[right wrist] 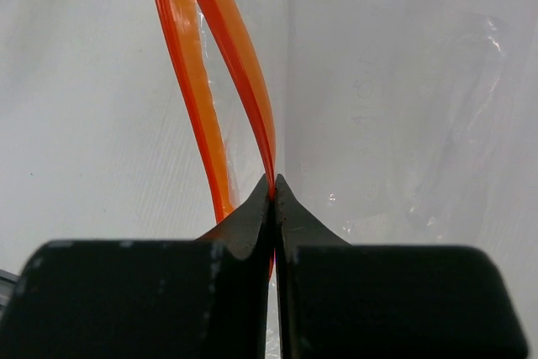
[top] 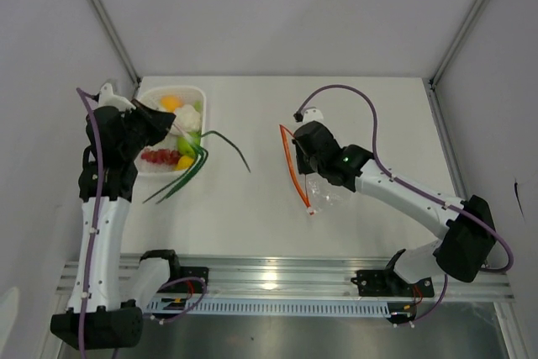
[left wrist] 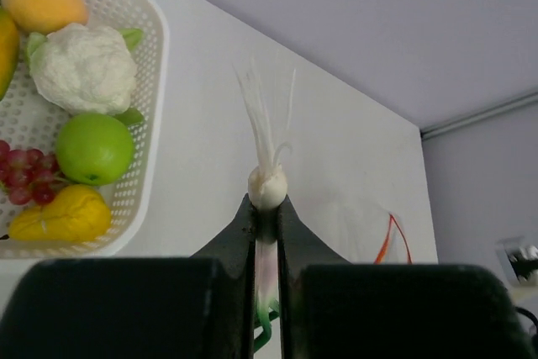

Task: Place the food in the zip-top bag and seal the zipper
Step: Pick up the fake vegetable from the bin, then place the fake vegetable in the zipper food storage bag.

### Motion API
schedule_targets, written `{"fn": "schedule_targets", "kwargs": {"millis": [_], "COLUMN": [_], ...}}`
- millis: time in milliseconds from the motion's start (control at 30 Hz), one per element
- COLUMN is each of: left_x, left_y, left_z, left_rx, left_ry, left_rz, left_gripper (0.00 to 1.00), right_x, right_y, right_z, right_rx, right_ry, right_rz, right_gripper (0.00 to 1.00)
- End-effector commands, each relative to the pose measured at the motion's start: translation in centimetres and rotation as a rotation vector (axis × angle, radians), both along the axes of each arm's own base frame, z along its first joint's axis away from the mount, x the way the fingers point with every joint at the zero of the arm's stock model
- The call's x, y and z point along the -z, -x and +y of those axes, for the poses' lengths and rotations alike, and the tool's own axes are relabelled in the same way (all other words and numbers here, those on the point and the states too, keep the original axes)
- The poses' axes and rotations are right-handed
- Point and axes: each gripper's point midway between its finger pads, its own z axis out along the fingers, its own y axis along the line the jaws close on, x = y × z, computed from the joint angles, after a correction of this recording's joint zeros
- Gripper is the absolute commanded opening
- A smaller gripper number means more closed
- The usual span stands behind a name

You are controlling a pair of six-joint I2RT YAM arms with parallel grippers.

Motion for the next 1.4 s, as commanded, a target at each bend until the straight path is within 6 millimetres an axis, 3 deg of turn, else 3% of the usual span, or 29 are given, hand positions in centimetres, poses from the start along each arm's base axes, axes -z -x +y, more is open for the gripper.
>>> {"fn": "schedule_targets", "kwargs": {"millis": [0, 100, 233, 333, 433, 467, 667, 1000, 1367], "left_x": [-1.4, -0.9, 1.2, 3.2, 3.7, 4.6, 4.4, 6.4, 9.2], "left_y": [2.1, 3.7, 5.4, 5.9, 6.1, 5.6, 5.0, 4.3, 2.8], "left_z": [-2.3, -5.2, -9.1, -10.9, -12.9, -13.0, -15.1, -18.8, -19.0], "left_rx": [0.092, 0.224, 0.384, 0.429, 0.483, 0.468, 0.483, 0.474, 0.255], "left_ry": [0.008, 0.031, 0.036, 0.059, 0.071, 0.051, 0.06, 0.112, 0.116], "left_rz": [-0.031, 0.008, 0.122, 0.192, 0.228, 0.265, 0.296, 0.428, 0.541], "left_gripper": [0.01, 0.01, 0.01, 0.01, 0.0, 0.01, 0.01, 0.01, 0.01], "right_x": [-1.9, -2.2, -2.3, -2.0, -1.6, -1.4, -0.7, -0.6, -1.4], "right_y": [-1.0, -1.1, -1.0, -0.9, -0.2, 0.2, 1.6, 2.8, 3.5], "right_z": [-0.3, -0.2, 0.1, 0.5, 1.5, 2.1, 3.6, 5.5, 7.3], "right_rx": [0.026, 0.021, 0.014, 0.01, -0.009, -0.025, -0.048, -0.074, -0.057], "right_ry": [0.009, 0.017, 0.032, 0.034, 0.05, 0.057, 0.071, 0.044, -0.01], "right_rz": [-0.055, -0.065, -0.077, -0.077, -0.083, -0.084, -0.083, -0.08, -0.08], "right_gripper": [0.0, 0.0, 0.0, 0.0, 0.0, 0.0, 0.0, 0.0, 0.0]}}
